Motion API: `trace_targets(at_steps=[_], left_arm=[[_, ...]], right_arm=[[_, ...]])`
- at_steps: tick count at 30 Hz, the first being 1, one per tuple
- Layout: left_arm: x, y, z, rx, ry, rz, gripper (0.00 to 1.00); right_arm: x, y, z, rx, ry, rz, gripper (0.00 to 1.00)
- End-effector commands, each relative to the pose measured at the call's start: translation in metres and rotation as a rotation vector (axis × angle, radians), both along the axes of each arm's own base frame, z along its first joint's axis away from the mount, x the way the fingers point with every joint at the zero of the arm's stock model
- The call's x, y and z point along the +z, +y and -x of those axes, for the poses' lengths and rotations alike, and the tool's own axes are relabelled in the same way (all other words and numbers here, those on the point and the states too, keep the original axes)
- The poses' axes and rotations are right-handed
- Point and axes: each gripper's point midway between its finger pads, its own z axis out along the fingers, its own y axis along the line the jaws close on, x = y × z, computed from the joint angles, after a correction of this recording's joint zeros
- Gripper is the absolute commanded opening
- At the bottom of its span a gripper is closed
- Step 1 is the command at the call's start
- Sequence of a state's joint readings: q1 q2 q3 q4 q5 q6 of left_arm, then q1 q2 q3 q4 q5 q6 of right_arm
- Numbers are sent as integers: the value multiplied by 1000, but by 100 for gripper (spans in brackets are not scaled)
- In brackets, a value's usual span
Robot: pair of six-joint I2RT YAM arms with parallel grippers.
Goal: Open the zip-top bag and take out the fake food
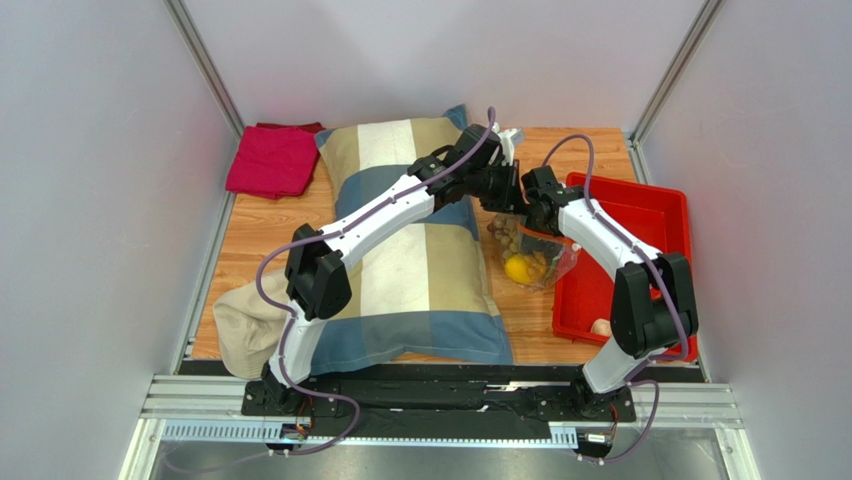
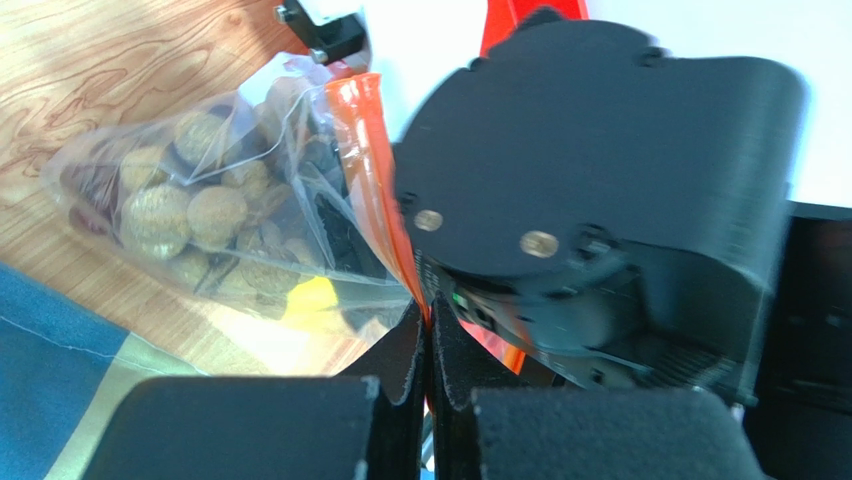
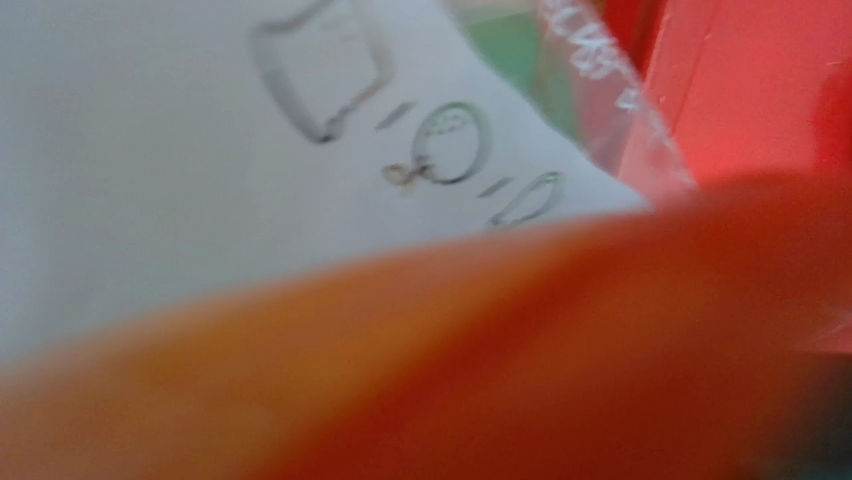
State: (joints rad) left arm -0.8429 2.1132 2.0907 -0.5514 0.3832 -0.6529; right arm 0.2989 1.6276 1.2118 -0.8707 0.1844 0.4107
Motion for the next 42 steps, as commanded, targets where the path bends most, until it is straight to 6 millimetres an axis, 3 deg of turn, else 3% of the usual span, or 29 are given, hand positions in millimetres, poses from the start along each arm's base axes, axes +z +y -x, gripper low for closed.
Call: trace_targets(at_steps=[1,3,7,10,11,18,21,28,32,36,39,42], left_arm=[[37,-4,6,-24,-49,81,0],[36,-4,6,-24,-47,79,0],[36,-4,6,-24,-44,80,0],[35,-3,6,-23,-49,75,0],[34,-3,6,-23,-50,68,0],[24,0,3,-8,-53,38,0],[22,-1,3,-10,-49,36,0],[24,4,2,-1,-64,21,0],[25,11,1,4,-96,-4,0],[28,15,3,-1,-109,-14,0],[26,16,5,-2,-110,-21,0],[26,18,5,1,-121,-32,0]], right_arm=[[-16,-1,-4,23,6,55,40],[-15,3,-4,40,3,51,20],[-2,10,-1,64,-8,39,0],[20,12,2,75,-31,20,0],[38,15,-1,77,-72,1,0],[107,34,5,175,-200,-139,0],[122,49,9,275,-231,-220,0],[138,77,28,545,-271,-352,0],[138,70,31,582,-309,-359,0],[126,38,18,444,-301,-352,0],[122,30,13,316,-253,-440,0],[125,35,16,284,-226,-508,0]])
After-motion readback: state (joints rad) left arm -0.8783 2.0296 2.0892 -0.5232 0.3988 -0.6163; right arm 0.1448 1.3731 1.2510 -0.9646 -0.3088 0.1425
